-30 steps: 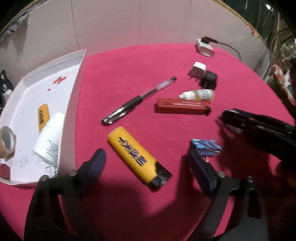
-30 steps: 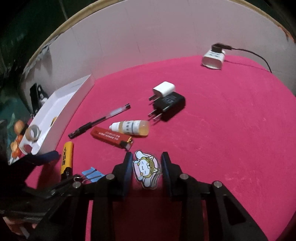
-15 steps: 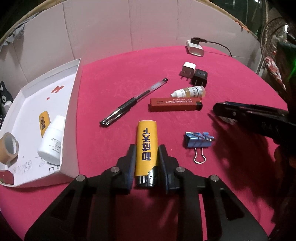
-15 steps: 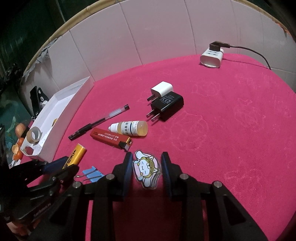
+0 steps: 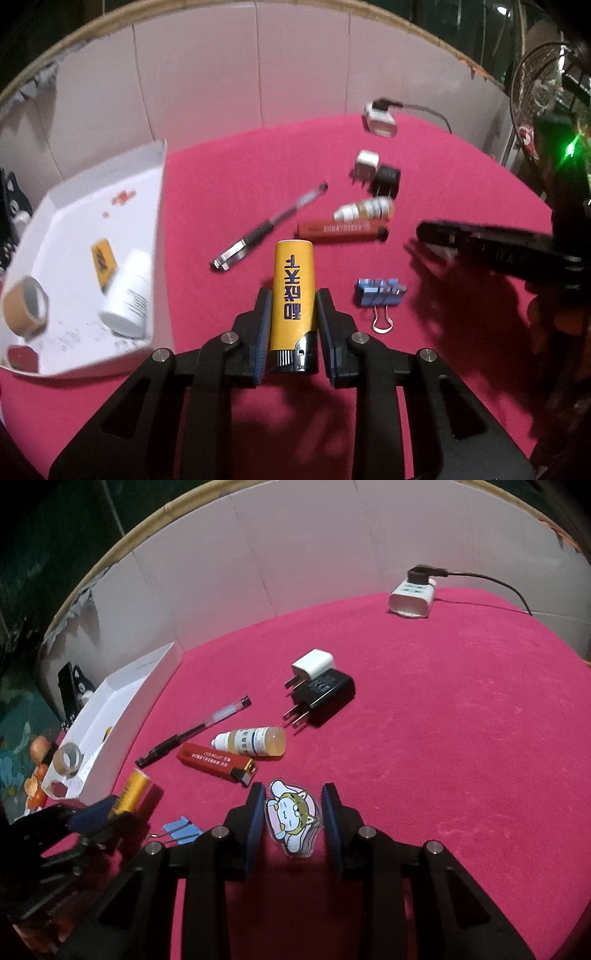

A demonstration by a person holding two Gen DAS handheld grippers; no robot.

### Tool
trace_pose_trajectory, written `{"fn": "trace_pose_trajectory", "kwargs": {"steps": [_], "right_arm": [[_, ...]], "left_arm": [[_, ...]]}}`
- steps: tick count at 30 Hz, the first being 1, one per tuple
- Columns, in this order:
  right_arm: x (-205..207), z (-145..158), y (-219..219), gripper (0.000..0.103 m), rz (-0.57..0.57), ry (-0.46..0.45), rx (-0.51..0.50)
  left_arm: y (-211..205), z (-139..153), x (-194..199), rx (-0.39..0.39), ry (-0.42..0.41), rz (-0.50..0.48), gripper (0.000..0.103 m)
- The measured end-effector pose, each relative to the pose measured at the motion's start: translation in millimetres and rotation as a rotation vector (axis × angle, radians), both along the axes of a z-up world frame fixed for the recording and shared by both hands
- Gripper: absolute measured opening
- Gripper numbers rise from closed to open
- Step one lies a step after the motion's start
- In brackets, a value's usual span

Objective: Organize rigid objects
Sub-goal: 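Carry the standee and the yellow lighter over the white tray with both tools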

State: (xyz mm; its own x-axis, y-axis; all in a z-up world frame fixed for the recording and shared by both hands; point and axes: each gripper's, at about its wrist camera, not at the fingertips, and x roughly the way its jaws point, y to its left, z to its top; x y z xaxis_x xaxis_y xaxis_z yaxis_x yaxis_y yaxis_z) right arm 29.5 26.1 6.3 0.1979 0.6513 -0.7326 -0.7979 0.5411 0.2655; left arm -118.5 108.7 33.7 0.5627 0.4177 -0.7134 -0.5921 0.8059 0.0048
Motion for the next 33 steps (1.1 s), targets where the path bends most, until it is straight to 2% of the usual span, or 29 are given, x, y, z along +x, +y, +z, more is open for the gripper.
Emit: {"fn": "trace_pose_trajectory", "kwargs": {"steps": [3,6,13,33], "right_arm": [[-3.8,9.8,-6.0,0.03,-0.004,-0.002,0.026],[-9.8,27.5,-9.0,0.03,0.001,-0.045,0.058],[-30.1,61.4,-4.8,0.03,0.052,-0.088,0.125],[-71.7,92.4,36.4,0.031,0.179,-0.171,0.134]], "left_arm": [[-1.1,14.9,-6.6,0.035,-0.026,0.014,0.024],[-0.6,25.2,-10.5,0.075,-0.035,0.034,0.024],[4.9,36.1,-26.4,0.073,-0.074,0.063,0.024],[31.5,50.0,-70.9,0.062,-0.146,0.169,0.024]]}}
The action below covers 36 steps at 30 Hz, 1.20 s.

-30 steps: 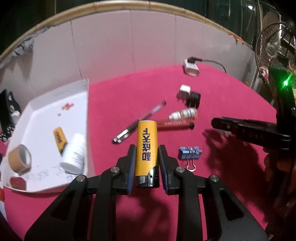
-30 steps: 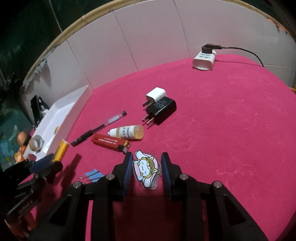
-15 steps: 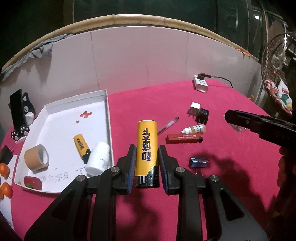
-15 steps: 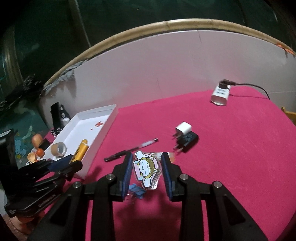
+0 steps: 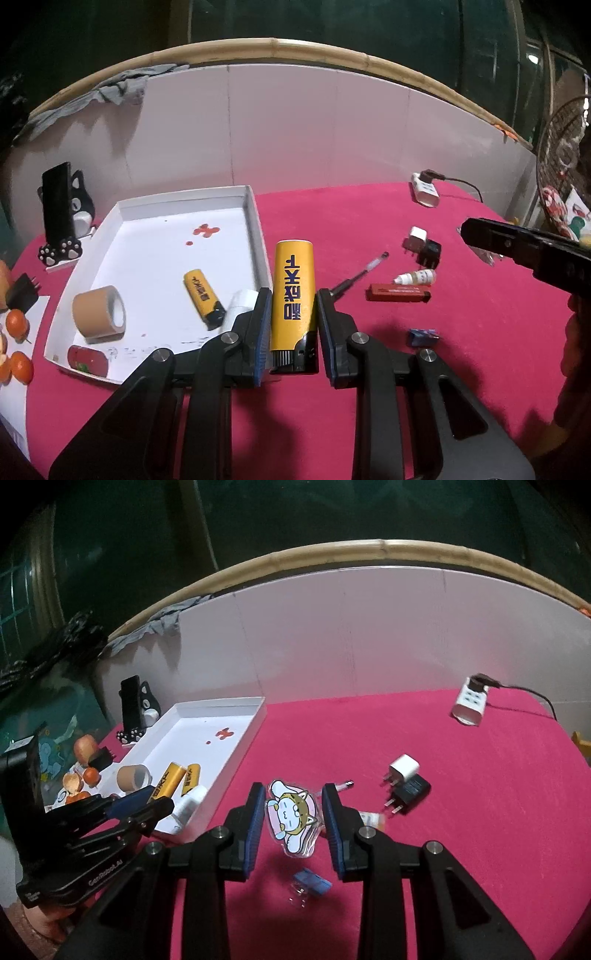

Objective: Organize rigid objects
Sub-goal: 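Carry the standee and the yellow lighter over the white tray with both tools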

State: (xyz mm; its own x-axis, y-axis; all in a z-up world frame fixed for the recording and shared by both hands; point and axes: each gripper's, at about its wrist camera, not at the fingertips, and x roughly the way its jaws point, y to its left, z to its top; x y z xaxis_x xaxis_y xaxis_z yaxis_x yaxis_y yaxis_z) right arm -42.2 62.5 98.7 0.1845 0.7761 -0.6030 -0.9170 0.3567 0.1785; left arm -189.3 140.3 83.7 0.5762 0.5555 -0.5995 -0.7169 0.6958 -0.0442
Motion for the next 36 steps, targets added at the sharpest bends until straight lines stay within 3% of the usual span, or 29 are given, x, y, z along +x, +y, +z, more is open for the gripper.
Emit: {"fn": "trace_pose_trajectory", "kwargs": {"steps": [36], "right_arm": [[-64.9,25.7,87.6,0.031,0.193,-0.1,-0.005]], "left_arm": [[66.3,23.7,-81.6,0.023,-0.079,0.2,0.024]]}}
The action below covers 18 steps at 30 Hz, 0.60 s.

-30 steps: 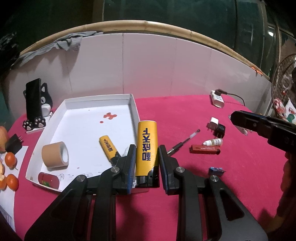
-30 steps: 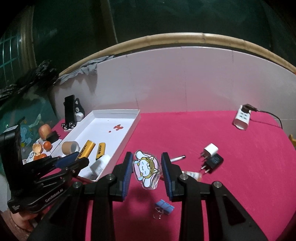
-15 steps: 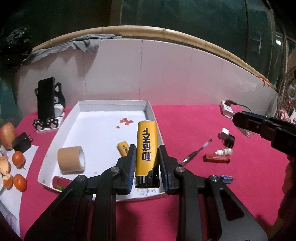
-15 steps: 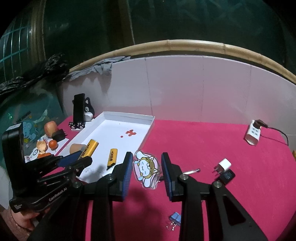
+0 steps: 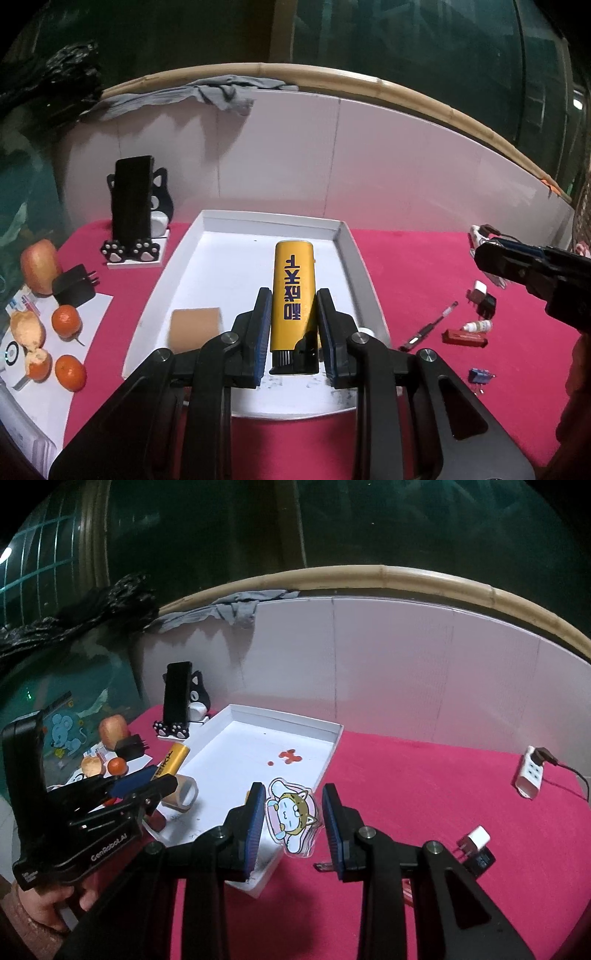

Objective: Organize rigid objects
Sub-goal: 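Carry the standee and the yellow lighter over the white tray with both tools, then lower the yellow lighter and cartoon standee into the tray and open both tools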

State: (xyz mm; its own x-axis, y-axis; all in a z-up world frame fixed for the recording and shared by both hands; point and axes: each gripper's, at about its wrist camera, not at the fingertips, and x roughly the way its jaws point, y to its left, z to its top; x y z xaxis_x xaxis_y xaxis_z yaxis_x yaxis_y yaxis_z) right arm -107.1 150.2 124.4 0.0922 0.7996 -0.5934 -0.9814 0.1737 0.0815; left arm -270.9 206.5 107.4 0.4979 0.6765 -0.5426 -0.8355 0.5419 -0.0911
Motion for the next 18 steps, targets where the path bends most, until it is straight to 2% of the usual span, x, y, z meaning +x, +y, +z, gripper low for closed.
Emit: {"fn": "trace_pose_trajectory", "kwargs": {"steps": [10,18], "right_arm": [[-15.3,-5.0,28.9,0.031,0.041,0.002,-0.033],[-24.8,-4.7,50.1,0.031,0.066,0.01,-0.04]], "left_arm": [[24.5,-4.9,-14.4,-0.018,0.004,0.044,0.024],[59.2,-10.2,-27.8,-0.078,-0.008,0.083,0.024]]}}
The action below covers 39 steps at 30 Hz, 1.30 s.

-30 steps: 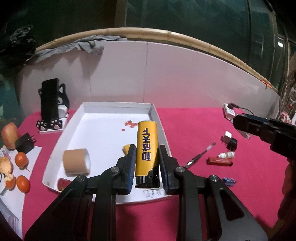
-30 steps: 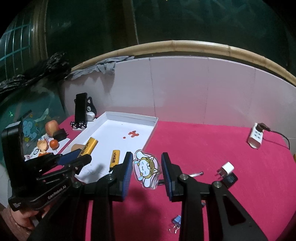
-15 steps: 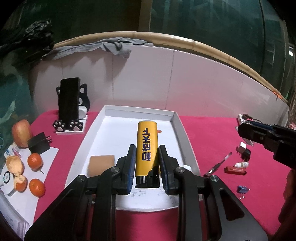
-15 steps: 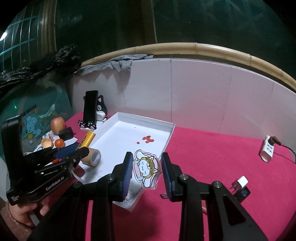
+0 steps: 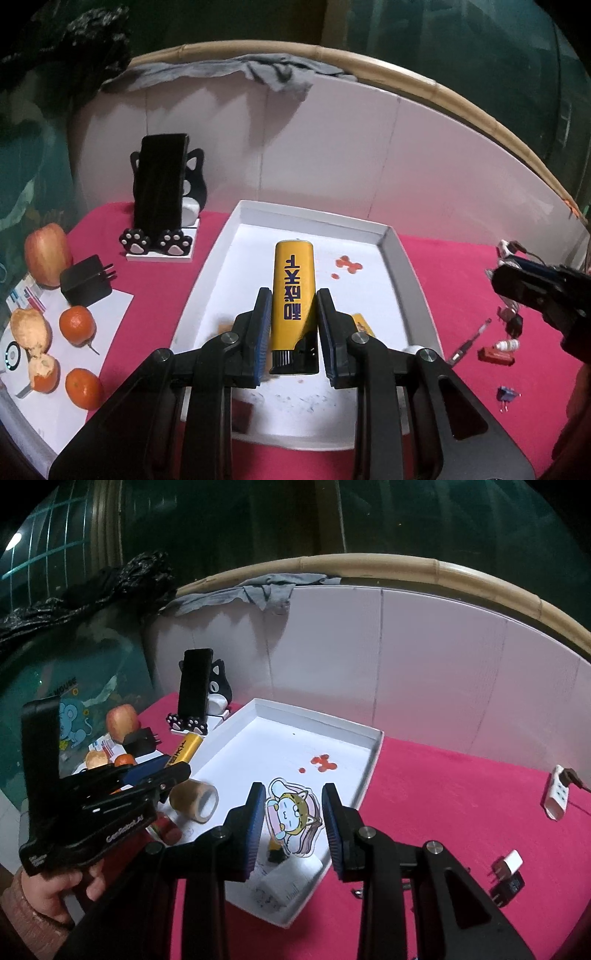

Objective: Organize rigid objects
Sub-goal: 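Lower the yellow lighter and cartoon standee into the tray and open both tools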

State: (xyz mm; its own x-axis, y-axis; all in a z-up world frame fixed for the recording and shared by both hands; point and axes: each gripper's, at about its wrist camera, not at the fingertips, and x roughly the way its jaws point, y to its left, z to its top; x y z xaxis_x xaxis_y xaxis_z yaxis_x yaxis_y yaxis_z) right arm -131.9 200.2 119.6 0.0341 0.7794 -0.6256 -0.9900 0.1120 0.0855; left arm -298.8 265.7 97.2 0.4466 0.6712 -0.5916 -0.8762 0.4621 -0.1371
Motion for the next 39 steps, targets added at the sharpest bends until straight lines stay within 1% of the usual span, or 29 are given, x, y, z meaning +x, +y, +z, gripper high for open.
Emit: {"fn": "trace_pose_trajectory", "kwargs": {"steps": [4,7,13,18,23,28,33,37,39], "right_arm": [[-0.8,-2.4,8.5,0.031,0.003,0.017,-0.008],[-1.4,-10.0,16.2,0.031,0.006,0.033,-0.03],[-3.4,-32.7,36.3,0.031,-0.002,0.04,-0.081],[3.4,-46.0,59.1,0.031,-0.019,0.049,-0.107],[7.8,-59.7,81.9,0.031,-0.029,0.054,-0.136],[9.6,-72.2,94.2,0.031,-0.042,0.052,-0.161],[12.2,-84.3,97.2,0.031,-0.051,0.065,-0.185],[14.2,-89.9,96.6,0.031,-0.065,0.07,-0.196],[14.5,-91.1,96.1,0.031,-0.066,0.071,-0.198]], "left_arm": [[13.9,-3.3,-3.8,-0.011,0.016,0.025,0.024],[23.8,-10.5,-1.3,-0.027,0.039,0.036,0.024],[36.9,-23.1,18.2,-0.049,0.085,0.026,0.024],[50.1,-25.0,35.7,-0.052,0.1,0.016,0.024],[73.2,-27.2,45.8,-0.098,0.086,0.022,0.024],[91.8,-36.9,52.1,-0.141,0.114,0.031,0.024],[94.3,-48.2,52.9,-0.177,0.132,0.037,0.024],[91.9,-49.1,54.8,-0.171,0.136,0.047,0.024],[90.1,-45.9,54.5,-0.153,0.143,0.064,0.029]]}}
